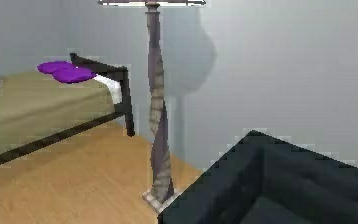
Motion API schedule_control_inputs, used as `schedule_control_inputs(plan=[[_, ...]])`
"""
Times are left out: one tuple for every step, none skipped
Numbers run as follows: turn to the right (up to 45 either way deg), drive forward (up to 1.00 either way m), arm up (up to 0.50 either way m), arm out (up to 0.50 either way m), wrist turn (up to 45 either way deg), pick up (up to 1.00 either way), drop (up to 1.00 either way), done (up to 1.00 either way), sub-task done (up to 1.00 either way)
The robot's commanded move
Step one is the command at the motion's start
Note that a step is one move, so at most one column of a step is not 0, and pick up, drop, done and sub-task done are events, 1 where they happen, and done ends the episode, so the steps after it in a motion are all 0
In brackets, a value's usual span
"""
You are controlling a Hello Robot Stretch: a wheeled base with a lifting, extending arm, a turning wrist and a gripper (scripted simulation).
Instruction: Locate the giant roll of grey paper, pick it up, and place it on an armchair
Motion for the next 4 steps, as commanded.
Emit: schedule_control_inputs(plan=[[-45.0, 0.00, 0.00, 0.00, 0.0, 0.00, 0.00, 0.00, 0.00], [-45.0, 0.00, 0.00, 0.00, 0.0, 0.00, 0.00, 0.00, 0.00], [-45.0, 0.00, 0.00, 0.00, 0.0, 0.00, 0.00, 0.00, 0.00], [-42.0, 0.00, 0.00, 0.00, 0.0, 0.00, 0.00, 0.00, 0.00]])
